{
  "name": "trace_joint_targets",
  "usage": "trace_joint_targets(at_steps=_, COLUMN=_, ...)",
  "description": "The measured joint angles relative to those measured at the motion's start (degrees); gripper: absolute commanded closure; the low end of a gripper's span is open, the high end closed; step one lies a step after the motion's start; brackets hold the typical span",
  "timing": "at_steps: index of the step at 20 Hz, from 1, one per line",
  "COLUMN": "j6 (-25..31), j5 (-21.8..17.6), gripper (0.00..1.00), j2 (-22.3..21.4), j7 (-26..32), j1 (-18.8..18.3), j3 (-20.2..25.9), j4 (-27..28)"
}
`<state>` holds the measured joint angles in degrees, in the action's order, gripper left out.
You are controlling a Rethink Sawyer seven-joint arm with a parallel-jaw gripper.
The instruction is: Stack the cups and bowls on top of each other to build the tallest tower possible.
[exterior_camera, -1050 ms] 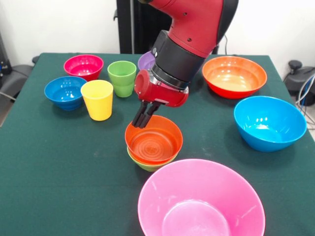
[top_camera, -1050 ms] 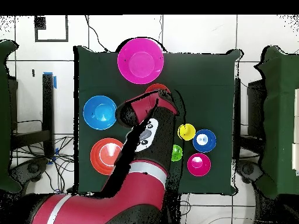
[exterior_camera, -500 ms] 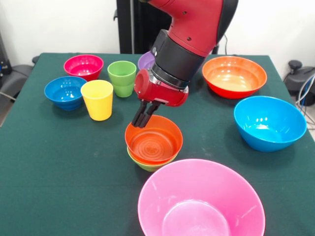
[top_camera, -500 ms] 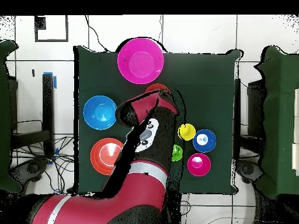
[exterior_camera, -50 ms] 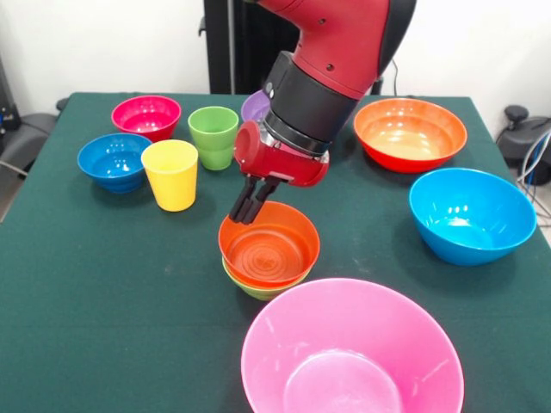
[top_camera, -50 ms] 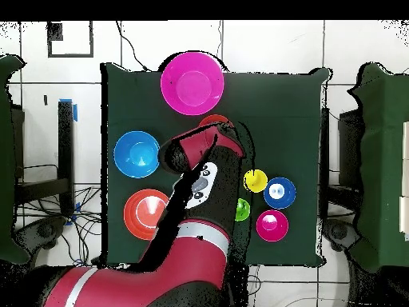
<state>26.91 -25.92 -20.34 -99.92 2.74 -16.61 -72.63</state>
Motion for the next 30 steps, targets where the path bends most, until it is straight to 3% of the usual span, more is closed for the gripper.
trace_joint_targets(at_steps=13, j6=0.0, j5=0.01, gripper=1.0, j2=0.56, j7=0.0, j1=0.0, j3=-0.71, j4=0.17)
trace_joint_targets(at_steps=30, j6=-0.02, j5=0.03, gripper=1.0, j2=5.92, j7=0.0, j1=0.01, j3=-1.55, j4=0.55)
